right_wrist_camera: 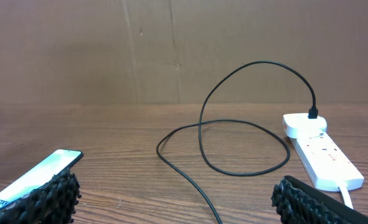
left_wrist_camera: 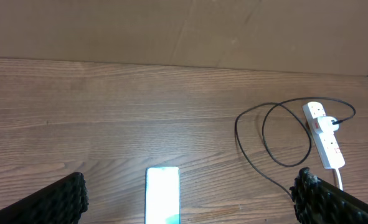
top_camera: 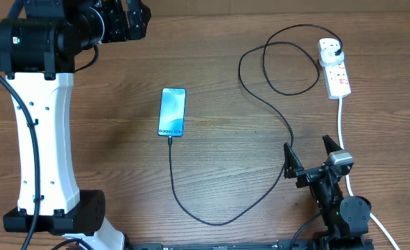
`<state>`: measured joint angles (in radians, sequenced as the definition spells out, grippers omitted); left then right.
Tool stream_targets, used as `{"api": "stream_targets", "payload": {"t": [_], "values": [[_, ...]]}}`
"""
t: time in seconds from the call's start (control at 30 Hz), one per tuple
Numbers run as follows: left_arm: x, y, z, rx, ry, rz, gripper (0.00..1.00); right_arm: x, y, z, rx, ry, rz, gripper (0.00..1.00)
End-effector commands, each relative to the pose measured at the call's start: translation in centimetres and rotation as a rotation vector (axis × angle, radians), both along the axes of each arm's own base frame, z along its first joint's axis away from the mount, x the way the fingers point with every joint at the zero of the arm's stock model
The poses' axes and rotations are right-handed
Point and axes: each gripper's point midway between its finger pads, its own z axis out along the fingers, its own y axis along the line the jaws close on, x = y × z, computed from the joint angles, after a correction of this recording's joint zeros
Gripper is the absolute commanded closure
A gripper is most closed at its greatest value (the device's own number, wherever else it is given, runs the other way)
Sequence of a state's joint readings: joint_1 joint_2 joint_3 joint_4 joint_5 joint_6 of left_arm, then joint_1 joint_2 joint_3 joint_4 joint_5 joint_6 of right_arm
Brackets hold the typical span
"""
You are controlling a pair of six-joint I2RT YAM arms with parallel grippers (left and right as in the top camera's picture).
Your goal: Plug charger to phone and switch on socket
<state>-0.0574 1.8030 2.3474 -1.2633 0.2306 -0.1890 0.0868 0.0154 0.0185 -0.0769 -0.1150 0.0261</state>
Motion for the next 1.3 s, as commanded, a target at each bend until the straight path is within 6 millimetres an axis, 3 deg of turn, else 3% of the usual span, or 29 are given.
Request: {"api": "stream_targets", "payload": {"t": [0.0, 0.37, 0.57, 0.67, 0.8, 0.87, 1.0, 1.13, 1.27], "values": [[0.4, 0.2, -0.5, -0.008, 0.014, 0.015, 0.00, 0.0, 0.0, -0.2, 0.003, -0.004, -0.001, 0.00], [-0.1, 0.3, 0.1, -0.008, -0.001, 0.015, 0.00, 0.0, 0.0, -0.2, 0.003, -0.004, -0.001, 0.00], [-1.6, 0.3, 0.3, -0.009, 0.003, 0.015, 0.00, 0.0, 0.0, -0.2, 0.003, -0.004, -0.001, 0.00], [-3.5, 0.9, -1.3, 0.014, 0.050, 0.035, 0.00, 0.0, 0.0, -0.2, 0.003, -0.004, -0.001, 0.00], [-6.9, 3.8, -4.4, 0.136, 0.112, 0.140, 0.00, 0.0, 0.0, -0.2, 0.003, -0.004, -0.001, 0.00], [-10.7, 6.0, -7.3, 0.223, 0.178, 0.213, 0.00, 0.0, 0.0, -0.2, 0.003, -0.004, -0.001, 0.00], [-14.5, 6.9, -10.2, 0.198, 0.205, 0.230, 0.01, 0.0, 0.0, -0.2, 0.003, -0.004, -0.001, 0.00], [-15.8, 7.3, -11.5, 0.150, 0.134, 0.240, 0.00, 0.0, 0.0, -0.2, 0.003, -0.004, -0.001, 0.00], [-16.5, 6.0, -12.2, 0.167, -0.005, 0.115, 0.00, 0.0, 0.0, -0.2, 0.003, -0.004, -0.001, 0.00]]}}
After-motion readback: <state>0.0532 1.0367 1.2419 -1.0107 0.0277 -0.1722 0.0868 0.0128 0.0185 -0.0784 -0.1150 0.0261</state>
